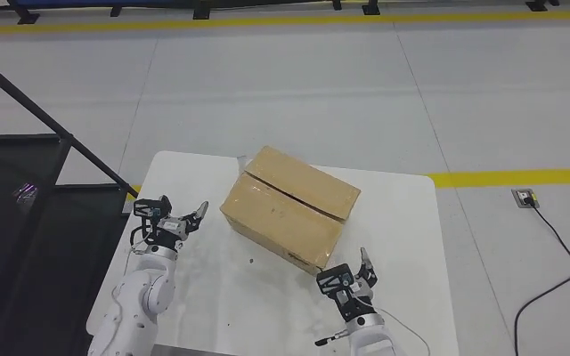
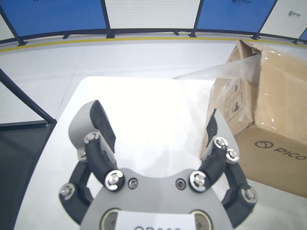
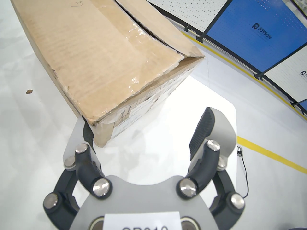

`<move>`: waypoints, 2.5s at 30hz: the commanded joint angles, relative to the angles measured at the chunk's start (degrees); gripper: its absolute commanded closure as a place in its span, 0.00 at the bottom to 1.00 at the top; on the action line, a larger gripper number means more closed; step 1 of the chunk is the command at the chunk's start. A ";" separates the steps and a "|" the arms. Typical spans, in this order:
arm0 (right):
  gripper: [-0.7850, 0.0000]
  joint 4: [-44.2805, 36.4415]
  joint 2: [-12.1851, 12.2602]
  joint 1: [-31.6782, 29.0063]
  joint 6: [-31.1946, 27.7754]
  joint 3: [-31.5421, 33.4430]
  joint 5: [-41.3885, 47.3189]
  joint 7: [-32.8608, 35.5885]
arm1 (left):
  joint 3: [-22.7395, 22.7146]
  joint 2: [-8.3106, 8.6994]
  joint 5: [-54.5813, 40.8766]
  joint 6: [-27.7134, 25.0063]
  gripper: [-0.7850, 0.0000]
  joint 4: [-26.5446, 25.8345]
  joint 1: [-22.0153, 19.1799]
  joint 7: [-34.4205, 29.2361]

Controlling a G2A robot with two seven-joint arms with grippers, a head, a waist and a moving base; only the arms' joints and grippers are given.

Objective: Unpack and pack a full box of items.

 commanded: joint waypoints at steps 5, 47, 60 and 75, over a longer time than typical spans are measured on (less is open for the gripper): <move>0.00 -0.35 -0.15 -1.83 3.17 2.36 3.14 -5.23 | 3.12 -0.57 1.67 -0.65 0.00 4.13 -3.35 -0.58; 0.00 -4.28 1.54 -7.61 -12.71 11.07 9.23 -26.32 | 9.77 -2.58 3.82 -0.94 0.00 11.93 -8.39 -0.05; 0.00 -6.14 1.68 -11.71 -10.40 12.56 9.76 -26.70 | 17.72 -6.33 2.62 -1.29 0.00 26.91 -20.19 2.65; 0.00 -7.12 1.62 -10.98 -10.76 12.38 9.08 -24.76 | 14.39 -5.74 2.58 0.41 0.00 25.67 -18.00 14.04</move>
